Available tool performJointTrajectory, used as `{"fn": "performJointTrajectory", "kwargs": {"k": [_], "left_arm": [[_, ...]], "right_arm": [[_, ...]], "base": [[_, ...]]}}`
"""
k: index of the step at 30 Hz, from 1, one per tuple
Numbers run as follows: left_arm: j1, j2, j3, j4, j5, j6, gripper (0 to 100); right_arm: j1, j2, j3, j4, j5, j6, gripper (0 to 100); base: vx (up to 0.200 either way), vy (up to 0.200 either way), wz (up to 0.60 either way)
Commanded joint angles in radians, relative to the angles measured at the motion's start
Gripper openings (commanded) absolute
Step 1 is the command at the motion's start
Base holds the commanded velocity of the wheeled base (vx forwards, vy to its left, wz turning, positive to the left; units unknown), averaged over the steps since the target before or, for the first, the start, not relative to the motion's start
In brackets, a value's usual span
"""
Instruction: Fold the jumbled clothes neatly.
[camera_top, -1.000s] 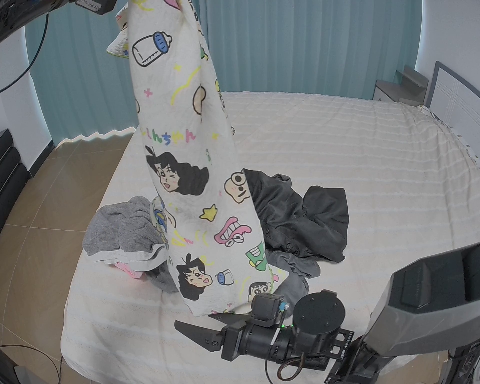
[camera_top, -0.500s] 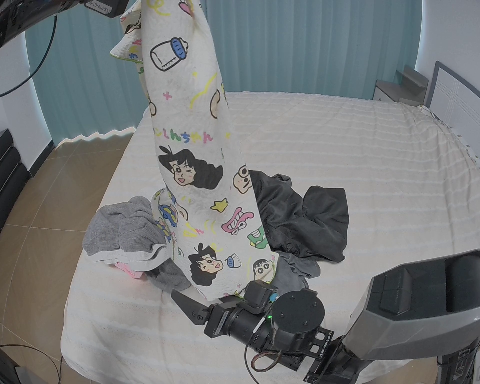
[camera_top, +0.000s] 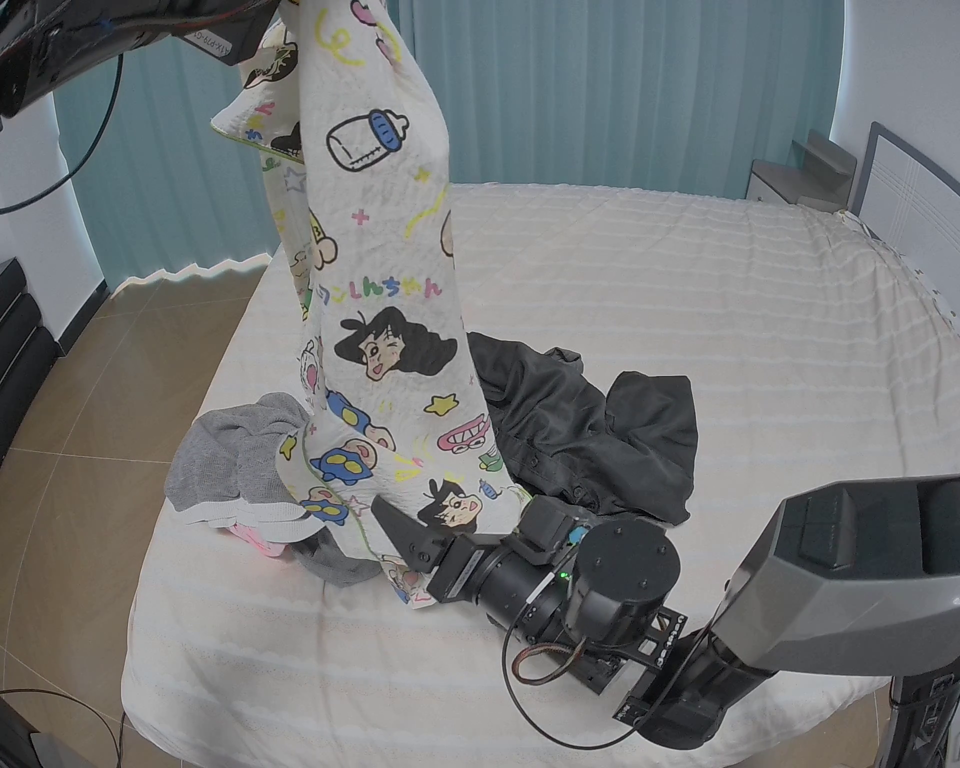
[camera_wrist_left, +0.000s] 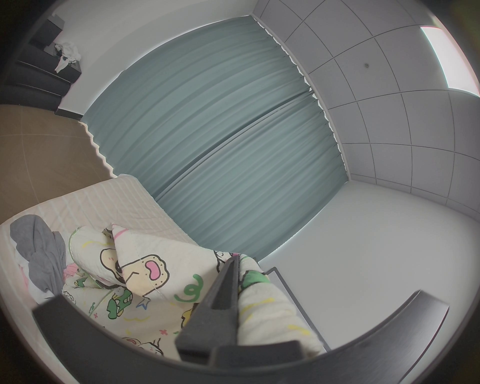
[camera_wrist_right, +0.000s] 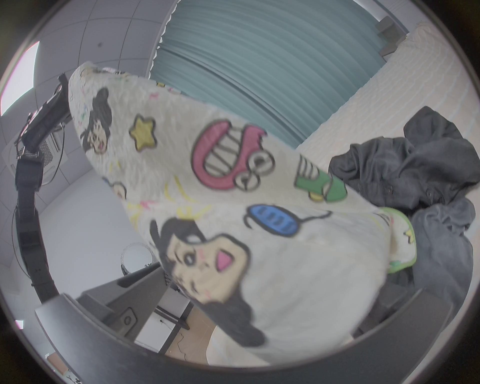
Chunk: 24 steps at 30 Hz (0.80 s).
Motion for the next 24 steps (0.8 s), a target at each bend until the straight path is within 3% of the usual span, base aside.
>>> {"fn": "performJointTrajectory", "kwargs": {"k": [1, 6, 7, 13, 17, 24], "left_arm": [[-0.003, -0.005, 0.02, 0.0, 0.001, -0.007, 0], [-0.003, -0.006, 0.034, 0.0, 0.001, -0.02, 0], [-0.002, -0.008, 0.04, 0.0, 0.001, -0.02, 0], [0.03, -0.009, 0.047, -0.003, 0.004, -0.017, 0], [0.037, -0.018, 0.054, -0.002, 0.039, -0.001, 0], [0.098, -0.086, 0.189, -0.017, 0.044, 0.115, 0]], "right_arm": [[-0.022, -0.023, -0.024, -0.015, -0.001, 0.002, 100], [-0.022, -0.039, -0.022, -0.015, 0.001, 0.006, 100], [-0.022, -0.042, -0.016, -0.015, 0.002, 0.006, 0], [-0.031, -0.076, 0.049, -0.013, 0.024, 0.002, 0], [-0.062, -0.169, 0.116, -0.013, 0.083, -0.002, 0], [-0.142, -0.378, 0.197, -0.013, 0.108, -0.002, 0]], "base": [[0.0, 0.0, 0.0], [0.0, 0.0, 0.0], [0.0, 0.0, 0.0], [0.0, 0.0, 0.0], [0.0, 0.0, 0.0], [0.0, 0.0, 0.0]]}}
